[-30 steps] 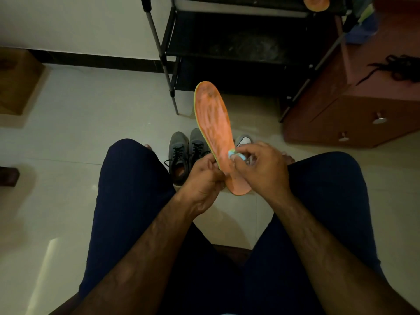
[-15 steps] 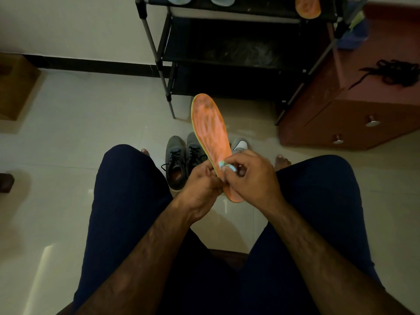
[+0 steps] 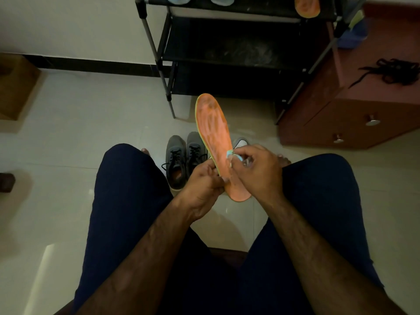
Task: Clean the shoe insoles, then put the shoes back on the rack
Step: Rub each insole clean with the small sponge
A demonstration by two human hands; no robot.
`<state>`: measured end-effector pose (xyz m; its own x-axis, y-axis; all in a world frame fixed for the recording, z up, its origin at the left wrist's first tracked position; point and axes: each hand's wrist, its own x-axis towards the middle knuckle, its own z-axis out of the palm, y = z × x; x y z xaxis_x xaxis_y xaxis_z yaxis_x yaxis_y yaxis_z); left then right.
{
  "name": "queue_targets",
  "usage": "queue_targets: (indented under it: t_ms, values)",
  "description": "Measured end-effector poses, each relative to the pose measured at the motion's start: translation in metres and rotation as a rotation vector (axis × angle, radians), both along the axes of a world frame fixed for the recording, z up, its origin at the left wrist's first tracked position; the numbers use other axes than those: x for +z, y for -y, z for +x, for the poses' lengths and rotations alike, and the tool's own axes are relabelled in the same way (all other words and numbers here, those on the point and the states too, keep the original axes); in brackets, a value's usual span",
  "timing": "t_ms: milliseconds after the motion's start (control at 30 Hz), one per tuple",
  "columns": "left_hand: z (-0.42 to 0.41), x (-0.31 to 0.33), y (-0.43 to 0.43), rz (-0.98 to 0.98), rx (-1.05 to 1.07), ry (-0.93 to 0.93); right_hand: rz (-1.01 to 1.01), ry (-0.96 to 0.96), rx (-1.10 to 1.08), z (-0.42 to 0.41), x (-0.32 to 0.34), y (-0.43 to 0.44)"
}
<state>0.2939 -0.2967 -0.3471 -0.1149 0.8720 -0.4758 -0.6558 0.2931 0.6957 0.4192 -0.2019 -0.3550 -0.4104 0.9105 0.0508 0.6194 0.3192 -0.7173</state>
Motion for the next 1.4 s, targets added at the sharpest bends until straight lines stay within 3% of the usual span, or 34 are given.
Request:
queue_targets:
  t_ms: [167,300,467,633,800,967,1133,1267,1400]
  values:
    - [0.001,-0.001,0.0,-0.003,0.024,0.003,-0.084,-0.095,0.204,-0.006,0.005,0.015]
    - [0.001,-0.001,0.0,0.003,0.015,0.035,-0.06,-0.051,0.029,-0.003,0.002,0.003]
    - [0.001,-0.001,0.001,-0.009,0.024,-0.019,-0.144,-0.117,0.259,-0.004,0.004,0.013]
    - [0.001,-0.004,0.0,-0.04,0.027,-0.024,-0.089,-0.093,0.024,-0.001,-0.006,-0.001]
    - [0.0,-0.004,0.001,-0.06,0.054,-0.026,-0.108,-0.076,0.171,-0.004,-0.002,0.01]
    - [0.003,-0.001,0.002,-0.056,-0.002,-0.043,-0.03,0.018,-0.124,0.004,0.003,-0.006]
    - [0.001,-0.002,0.002,-0.055,0.026,-0.035,-0.093,-0.029,0.144,-0.002,0.001,0.013]
    - [0.003,0.0,0.002,-0.049,0.021,-0.03,-0.049,-0.035,-0.087,0.003,0.002,0.001]
    - [0.001,0.002,0.004,-0.06,0.035,-0.022,-0.076,-0.026,0.111,0.001,0.001,0.011]
